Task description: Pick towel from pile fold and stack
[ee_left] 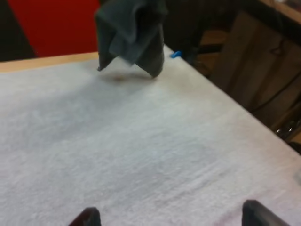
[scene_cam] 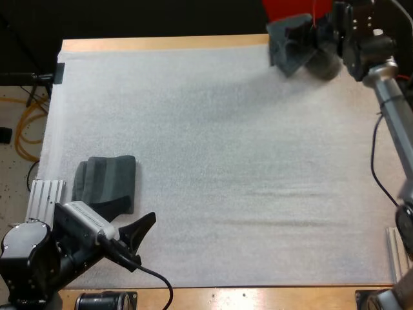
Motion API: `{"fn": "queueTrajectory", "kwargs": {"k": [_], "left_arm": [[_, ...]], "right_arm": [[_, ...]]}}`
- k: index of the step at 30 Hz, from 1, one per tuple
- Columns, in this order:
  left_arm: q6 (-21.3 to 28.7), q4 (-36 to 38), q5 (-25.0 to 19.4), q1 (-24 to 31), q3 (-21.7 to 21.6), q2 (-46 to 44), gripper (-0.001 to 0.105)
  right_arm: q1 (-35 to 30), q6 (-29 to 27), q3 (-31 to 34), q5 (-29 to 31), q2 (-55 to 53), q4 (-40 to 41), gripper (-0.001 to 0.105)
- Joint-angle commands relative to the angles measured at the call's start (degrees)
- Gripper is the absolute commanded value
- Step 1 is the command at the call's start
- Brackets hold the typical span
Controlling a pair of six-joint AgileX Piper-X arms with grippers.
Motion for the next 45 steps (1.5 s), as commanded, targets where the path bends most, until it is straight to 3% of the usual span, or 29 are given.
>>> {"fn": "queueTrajectory", "kwargs": {"k": [1, 10, 15, 21, 27, 33, 40, 45], "left_arm": [[0.0, 0.2, -0.5, 0.0, -0.4, 0.0, 0.059], [0.0, 0.2, -0.5, 0.0, -0.4, 0.0, 0.059], [0.0, 0.2, -0.5, 0.0, -0.4, 0.0, 0.059], [-0.1, 0.2, -0.5, 0.0, -0.4, 0.0, 0.059], [-0.2, 0.2, -0.5, 0.0, -0.4, 0.0, 0.059], [-0.2, 0.2, -0.5, 0.0, -0.4, 0.0, 0.059], [-0.6, 0.2, -0.5, 0.0, -0.4, 0.0, 0.059], [-1.1, 0.6, -0.5, -0.4, -0.4, 0.0, 0.059]], "right_arm": [[0.5, -2.0, -0.6, 0.0, -3.2, 2.5, 0.0], [5.4, -6.1, -0.6, -0.5, -15.8, 19.9, 0.0], [10.9, -5.0, -0.6, -2.0, -18.6, 29.0, 0.0], [22.4, -1.4, -0.6, -8.0, -18.3, 28.5, 0.0], [30.9, -1.4, -0.6, -7.9, -18.3, 28.8, 0.0], [28.9, -3.6, 5.8, -5.2, -18.3, 33.0, 0.0], [22.3, -2.2, 24.9, -5.2, -18.3, 24.2, 0.0], [15.8, 1.9, 32.1, -5.2, -18.3, 19.6, 0.0]]}}
